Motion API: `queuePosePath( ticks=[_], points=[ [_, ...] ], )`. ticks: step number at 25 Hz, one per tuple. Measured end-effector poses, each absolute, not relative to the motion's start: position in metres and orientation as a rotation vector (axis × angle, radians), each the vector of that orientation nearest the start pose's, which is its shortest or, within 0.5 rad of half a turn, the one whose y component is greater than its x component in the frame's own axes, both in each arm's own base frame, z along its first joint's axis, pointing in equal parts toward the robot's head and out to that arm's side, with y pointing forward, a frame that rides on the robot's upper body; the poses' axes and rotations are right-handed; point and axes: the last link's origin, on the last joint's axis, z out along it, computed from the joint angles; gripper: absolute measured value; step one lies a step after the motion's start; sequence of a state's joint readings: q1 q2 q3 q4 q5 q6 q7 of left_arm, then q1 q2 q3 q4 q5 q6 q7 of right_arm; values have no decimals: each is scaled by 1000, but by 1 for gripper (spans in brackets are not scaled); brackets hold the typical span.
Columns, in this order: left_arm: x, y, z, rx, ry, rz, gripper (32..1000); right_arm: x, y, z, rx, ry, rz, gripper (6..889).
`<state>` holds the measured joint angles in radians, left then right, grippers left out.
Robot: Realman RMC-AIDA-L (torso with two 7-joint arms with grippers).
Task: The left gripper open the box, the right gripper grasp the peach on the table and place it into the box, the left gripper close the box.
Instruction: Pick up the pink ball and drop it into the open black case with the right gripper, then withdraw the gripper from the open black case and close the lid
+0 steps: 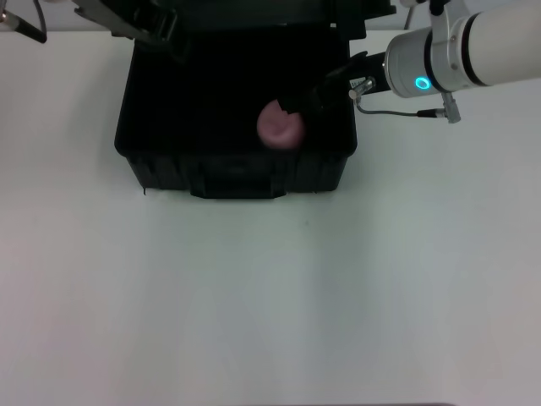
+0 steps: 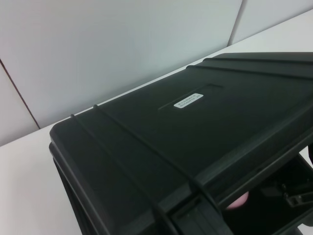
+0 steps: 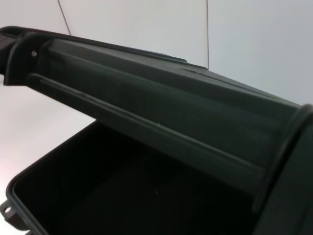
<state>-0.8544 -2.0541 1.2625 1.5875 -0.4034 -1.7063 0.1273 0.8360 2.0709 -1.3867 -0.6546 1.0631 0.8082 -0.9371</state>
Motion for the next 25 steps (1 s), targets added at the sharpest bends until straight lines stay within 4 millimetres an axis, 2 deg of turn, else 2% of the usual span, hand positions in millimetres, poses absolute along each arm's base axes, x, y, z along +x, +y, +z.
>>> queuePosePath(
  ticks=[2, 4, 10, 20, 25],
  points=[
    [-74, 390, 67, -2260, -1042, 237, 404, 173, 433, -69, -2522, 873, 120, 612],
    [-74, 390, 67, -2260, -1041, 238, 404, 173, 433, -69, -2521, 875, 121, 834],
    [-74, 390, 67, -2261, -1040, 239, 404, 172, 434, -69, -2520, 874, 121, 865],
    [-74, 390, 66, -2261, -1040, 241, 404, 172, 433, -68, -2527, 877, 118, 861],
    [-76, 389, 66, -2258, -1045, 244, 404, 165, 432, -68, -2561, 899, 103, 859]
  ],
)
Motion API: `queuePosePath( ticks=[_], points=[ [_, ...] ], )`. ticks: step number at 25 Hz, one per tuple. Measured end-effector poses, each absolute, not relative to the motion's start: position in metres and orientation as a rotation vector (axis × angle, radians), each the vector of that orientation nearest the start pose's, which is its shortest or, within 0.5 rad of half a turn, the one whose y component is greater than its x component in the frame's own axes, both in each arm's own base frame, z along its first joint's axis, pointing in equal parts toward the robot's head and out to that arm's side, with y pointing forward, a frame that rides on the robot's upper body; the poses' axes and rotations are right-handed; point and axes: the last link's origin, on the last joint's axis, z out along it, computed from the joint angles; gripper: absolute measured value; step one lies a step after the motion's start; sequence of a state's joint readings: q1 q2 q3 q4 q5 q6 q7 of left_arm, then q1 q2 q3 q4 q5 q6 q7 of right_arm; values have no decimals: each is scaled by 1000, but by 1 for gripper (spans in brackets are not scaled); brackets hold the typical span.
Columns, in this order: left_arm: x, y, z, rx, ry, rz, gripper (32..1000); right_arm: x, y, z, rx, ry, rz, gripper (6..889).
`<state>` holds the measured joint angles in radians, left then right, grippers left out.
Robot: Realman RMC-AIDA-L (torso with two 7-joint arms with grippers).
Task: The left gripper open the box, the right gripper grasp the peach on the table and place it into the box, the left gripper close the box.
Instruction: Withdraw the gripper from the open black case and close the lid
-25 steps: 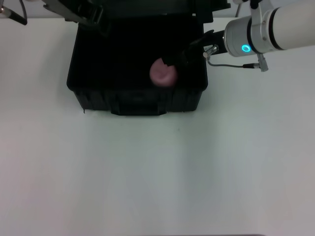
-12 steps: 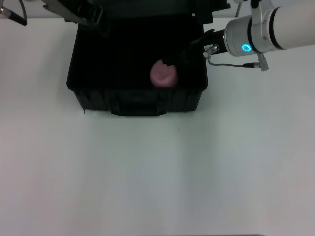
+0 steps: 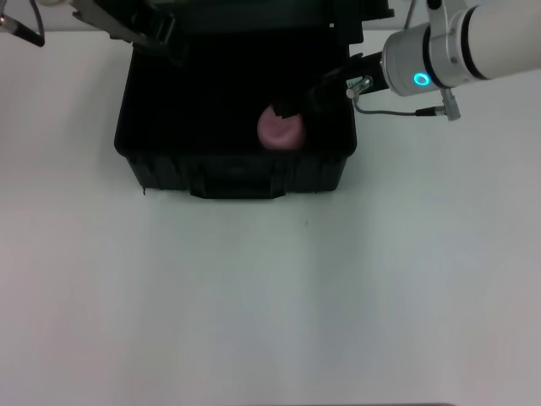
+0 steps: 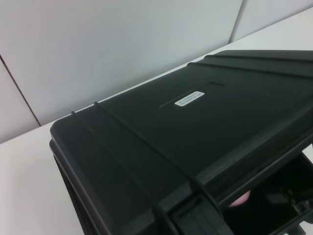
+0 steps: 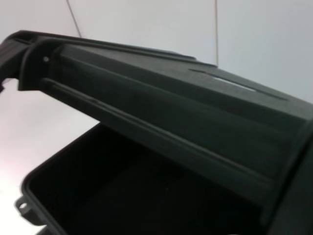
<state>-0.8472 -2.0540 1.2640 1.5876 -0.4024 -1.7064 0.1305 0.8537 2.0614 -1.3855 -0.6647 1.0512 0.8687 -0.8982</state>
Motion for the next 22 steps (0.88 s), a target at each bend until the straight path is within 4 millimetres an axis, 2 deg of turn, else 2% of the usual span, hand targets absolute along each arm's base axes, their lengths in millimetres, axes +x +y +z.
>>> queuePosePath(
  ticks=[4, 10, 14, 22],
  points=[
    [-77, 389, 67, -2256, -1048, 246, 404, 161, 428, -66, -2592, 924, 83, 858],
    [-81, 389, 67, -2252, -1057, 252, 404, 155, 426, -50, -2604, 915, -4, 856],
    [-83, 388, 67, -2249, -1061, 258, 404, 156, 425, -32, -2593, 932, 13, 855],
    [-84, 388, 68, -2247, -1063, 261, 404, 170, 423, 1, -2550, 1012, -106, 855]
  ],
)
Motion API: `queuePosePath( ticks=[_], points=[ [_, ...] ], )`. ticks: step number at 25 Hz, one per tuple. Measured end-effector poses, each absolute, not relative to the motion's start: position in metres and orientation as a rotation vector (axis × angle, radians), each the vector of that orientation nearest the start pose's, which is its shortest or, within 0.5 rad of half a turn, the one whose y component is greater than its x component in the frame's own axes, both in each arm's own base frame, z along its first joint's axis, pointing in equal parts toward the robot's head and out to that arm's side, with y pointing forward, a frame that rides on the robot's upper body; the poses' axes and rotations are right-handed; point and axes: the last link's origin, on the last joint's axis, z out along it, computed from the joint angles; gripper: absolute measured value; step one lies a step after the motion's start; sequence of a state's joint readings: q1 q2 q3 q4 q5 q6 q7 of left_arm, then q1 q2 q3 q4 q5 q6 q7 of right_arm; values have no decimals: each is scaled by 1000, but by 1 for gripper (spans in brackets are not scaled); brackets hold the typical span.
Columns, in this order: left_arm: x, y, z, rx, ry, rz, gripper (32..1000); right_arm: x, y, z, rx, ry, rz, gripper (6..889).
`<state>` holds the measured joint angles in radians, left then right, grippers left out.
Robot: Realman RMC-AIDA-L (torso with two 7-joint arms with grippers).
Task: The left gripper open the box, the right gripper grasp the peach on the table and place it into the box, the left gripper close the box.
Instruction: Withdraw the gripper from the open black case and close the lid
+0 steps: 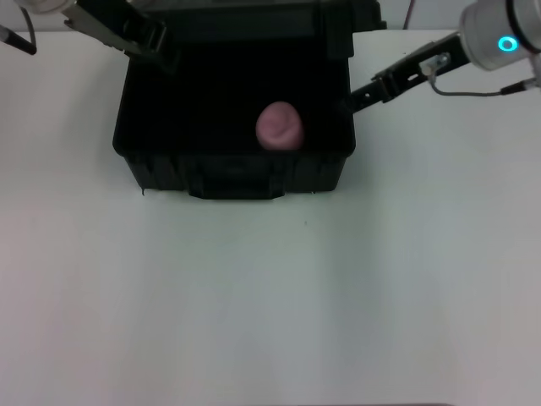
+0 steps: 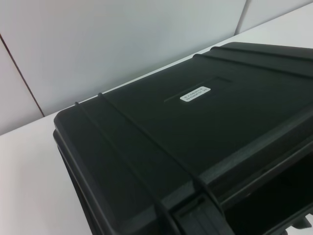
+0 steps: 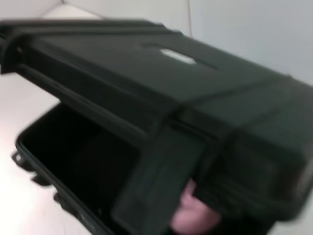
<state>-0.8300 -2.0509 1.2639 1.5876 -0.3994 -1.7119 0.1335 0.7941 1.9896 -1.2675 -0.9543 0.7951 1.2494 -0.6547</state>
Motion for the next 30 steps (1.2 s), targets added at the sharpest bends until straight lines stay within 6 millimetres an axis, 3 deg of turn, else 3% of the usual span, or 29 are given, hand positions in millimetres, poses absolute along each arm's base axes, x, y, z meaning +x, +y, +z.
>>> queuePosePath(
  ticks=[13, 30],
  points=[
    [-84, 387, 68, -2248, -1065, 266, 404, 184, 408, 33, -2520, 1089, -401, 855],
    [-82, 387, 67, -2255, -1054, 266, 404, 203, 399, 35, -2459, 1133, -596, 855]
  ],
)
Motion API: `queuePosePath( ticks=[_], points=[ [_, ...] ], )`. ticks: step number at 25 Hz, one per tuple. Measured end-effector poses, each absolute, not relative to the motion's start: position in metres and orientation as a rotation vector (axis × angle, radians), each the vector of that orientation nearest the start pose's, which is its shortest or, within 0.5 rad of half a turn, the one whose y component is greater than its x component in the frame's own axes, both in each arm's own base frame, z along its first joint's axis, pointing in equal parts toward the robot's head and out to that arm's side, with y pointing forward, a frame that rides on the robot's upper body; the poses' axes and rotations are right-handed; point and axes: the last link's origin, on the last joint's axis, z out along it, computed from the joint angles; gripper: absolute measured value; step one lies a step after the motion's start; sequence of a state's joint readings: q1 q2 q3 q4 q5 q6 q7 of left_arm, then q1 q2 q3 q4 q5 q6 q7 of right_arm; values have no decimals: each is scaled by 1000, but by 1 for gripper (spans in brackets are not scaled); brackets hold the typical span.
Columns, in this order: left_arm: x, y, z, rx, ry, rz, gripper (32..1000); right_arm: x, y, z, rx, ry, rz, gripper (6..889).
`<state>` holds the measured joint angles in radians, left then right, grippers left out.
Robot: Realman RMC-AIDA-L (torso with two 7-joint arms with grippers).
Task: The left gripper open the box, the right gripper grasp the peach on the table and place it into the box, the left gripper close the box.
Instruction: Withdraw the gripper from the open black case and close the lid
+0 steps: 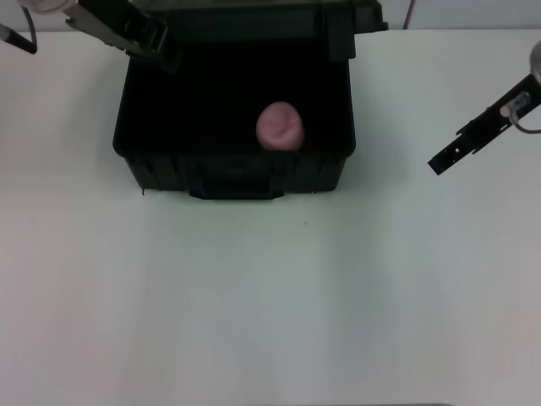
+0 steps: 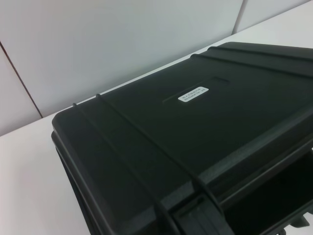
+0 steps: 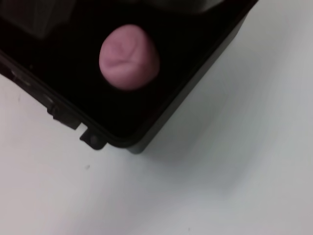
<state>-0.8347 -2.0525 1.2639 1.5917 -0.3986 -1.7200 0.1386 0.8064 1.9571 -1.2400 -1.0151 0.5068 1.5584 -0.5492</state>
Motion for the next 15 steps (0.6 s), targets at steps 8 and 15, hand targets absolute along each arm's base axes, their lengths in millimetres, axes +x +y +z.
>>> queuePosePath(
  ticks=[8, 15],
  points=[
    [-81, 387, 68, -2257, -1048, 265, 404, 203, 399, 35, -2458, 1140, -598, 855],
    [-82, 387, 67, -2257, -1054, 270, 405, 203, 399, 35, -2457, 1140, -590, 855]
  ],
)
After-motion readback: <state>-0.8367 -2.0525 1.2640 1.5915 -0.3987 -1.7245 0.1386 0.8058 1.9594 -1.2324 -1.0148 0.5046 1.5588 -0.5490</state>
